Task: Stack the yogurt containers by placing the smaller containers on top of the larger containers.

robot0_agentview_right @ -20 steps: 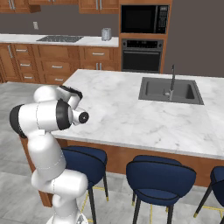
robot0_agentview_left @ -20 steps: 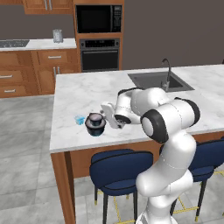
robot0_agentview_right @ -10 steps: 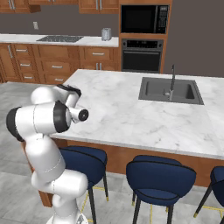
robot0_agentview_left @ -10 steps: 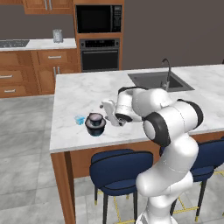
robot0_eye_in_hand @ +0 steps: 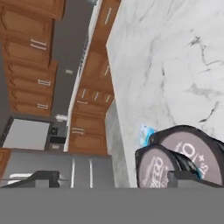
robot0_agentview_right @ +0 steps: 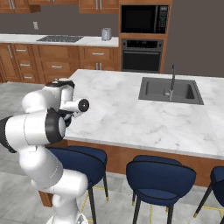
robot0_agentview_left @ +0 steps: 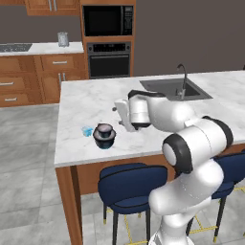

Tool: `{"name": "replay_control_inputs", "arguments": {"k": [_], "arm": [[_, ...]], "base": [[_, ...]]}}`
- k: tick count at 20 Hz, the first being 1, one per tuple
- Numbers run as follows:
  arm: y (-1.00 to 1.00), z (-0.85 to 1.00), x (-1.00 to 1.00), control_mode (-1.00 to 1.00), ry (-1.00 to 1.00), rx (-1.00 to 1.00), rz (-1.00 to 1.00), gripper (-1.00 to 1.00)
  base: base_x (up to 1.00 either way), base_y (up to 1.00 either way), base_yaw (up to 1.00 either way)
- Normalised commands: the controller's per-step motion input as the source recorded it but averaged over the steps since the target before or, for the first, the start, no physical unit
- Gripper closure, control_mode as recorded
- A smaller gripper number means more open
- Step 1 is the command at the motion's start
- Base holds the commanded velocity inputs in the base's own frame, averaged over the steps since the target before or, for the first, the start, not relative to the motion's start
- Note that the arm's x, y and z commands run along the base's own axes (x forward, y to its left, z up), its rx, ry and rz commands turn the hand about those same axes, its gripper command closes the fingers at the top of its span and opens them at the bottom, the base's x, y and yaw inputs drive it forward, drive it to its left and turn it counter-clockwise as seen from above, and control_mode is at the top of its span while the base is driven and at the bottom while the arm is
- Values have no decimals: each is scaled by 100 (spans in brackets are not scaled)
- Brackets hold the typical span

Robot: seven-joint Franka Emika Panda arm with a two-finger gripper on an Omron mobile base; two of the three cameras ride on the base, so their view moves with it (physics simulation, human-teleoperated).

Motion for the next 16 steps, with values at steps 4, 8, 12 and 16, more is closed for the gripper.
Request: {"name": "replay_control_inputs", "arguments": {"k": [4,8,12,16], "arm": [[-1,48,-31,-100,10,-11,1,-100],[0,43,-46,-100,5,-13,3,-100],[2,38,-50,-100,1,-16,10,-100],[22,44,-30,-100,1,-19,16,-100]], "base": [[0,0,0],[0,0,0],[0,0,0],[0,0,0]]}}
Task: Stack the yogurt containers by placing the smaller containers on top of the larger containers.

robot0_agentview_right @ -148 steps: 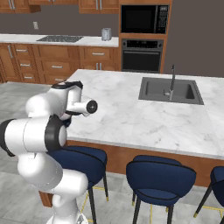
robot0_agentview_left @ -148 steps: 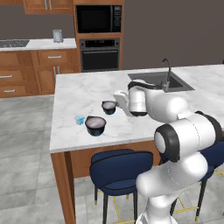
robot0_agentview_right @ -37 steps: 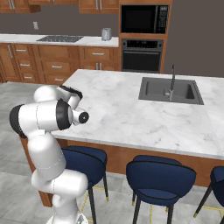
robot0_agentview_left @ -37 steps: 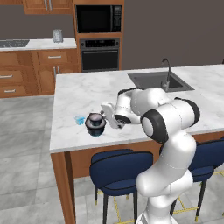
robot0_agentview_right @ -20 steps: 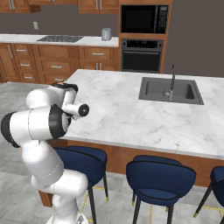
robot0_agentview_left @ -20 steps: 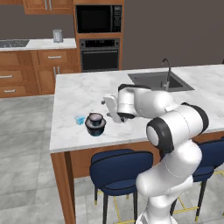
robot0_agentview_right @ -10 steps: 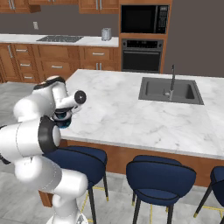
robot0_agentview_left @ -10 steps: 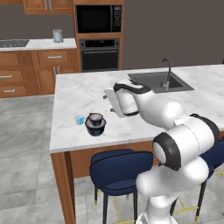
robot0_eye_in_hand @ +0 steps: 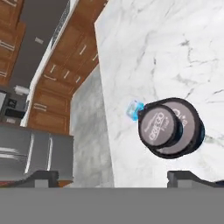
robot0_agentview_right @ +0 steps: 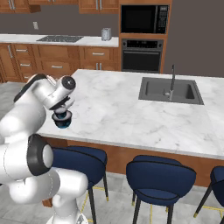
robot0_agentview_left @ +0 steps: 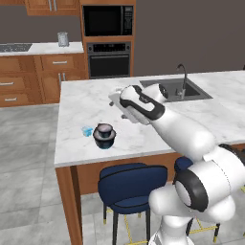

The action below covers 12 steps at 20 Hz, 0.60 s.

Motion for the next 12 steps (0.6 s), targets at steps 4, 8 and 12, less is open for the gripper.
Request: {"name": "replay_control_inputs", "arguments": {"k": [4,8,12], "arm": [[29,39,-24,-100,2,-22,20,-100],[38,18,-21,-100,5,-30,22,-100],[45,0,-13,-100,7,-36,17,-100]], "base": [[0,0,0],[0,0,0],[0,0,0]]}}
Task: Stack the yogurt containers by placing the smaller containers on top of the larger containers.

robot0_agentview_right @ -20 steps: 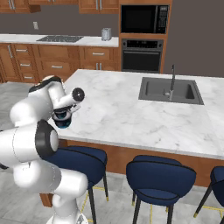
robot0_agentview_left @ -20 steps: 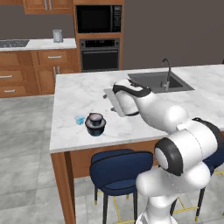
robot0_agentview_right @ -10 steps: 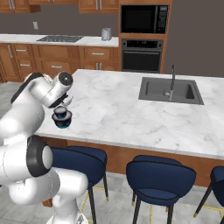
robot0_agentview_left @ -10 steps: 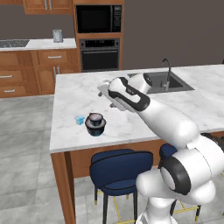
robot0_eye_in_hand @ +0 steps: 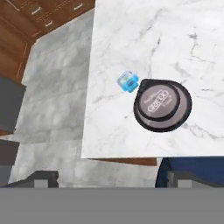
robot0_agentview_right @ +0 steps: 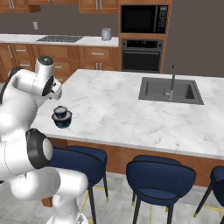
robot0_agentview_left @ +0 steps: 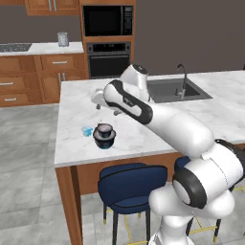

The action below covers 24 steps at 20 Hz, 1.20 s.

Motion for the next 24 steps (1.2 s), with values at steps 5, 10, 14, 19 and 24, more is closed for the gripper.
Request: {"name": "replay_control_inputs", "arguments": {"k": [5,10,14,19,24], "arm": [[43,-3,-10,-100,4,-34,9,-100],[20,-13,-3,-100,0,-19,4,-100],[14,-11,-10,-100,-2,-18,4,-100],[4,-24,-36,-100,-6,-25,11,-100],[3,-43,-44,-100,-7,-33,17,-100]], "base": [[0,0,0],[0,0,0],[0,0,0],[0,0,0],[0,0,0]]}}
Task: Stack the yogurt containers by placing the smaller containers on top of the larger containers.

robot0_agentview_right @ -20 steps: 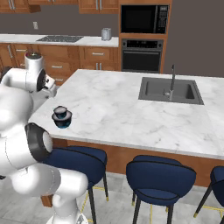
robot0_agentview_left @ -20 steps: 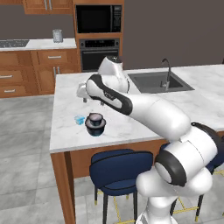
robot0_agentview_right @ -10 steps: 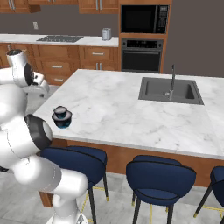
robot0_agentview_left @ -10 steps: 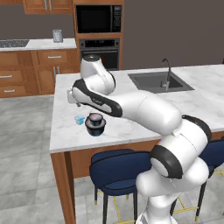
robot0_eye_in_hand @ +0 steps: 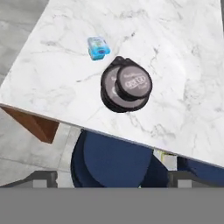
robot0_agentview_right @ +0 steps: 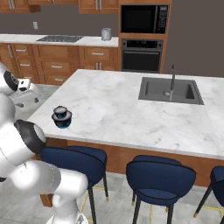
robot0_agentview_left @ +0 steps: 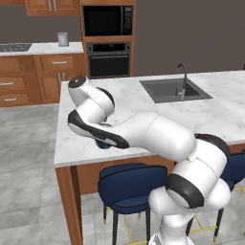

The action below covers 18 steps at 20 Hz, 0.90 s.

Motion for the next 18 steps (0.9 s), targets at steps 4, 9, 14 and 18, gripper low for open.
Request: {"name": "replay_control_inputs", "arguments": {"k": [4,9,14,18], "arm": [[10,-28,-16,-100,-5,-31,13,-100],[17,0,30,-100,0,-19,3,-100],[23,0,41,-100,-1,-16,3,-100],[12,0,30,-100,0,-10,1,-100]], "base": [[0,0,0],[0,0,0],[0,0,0],[0,0,0]]}}
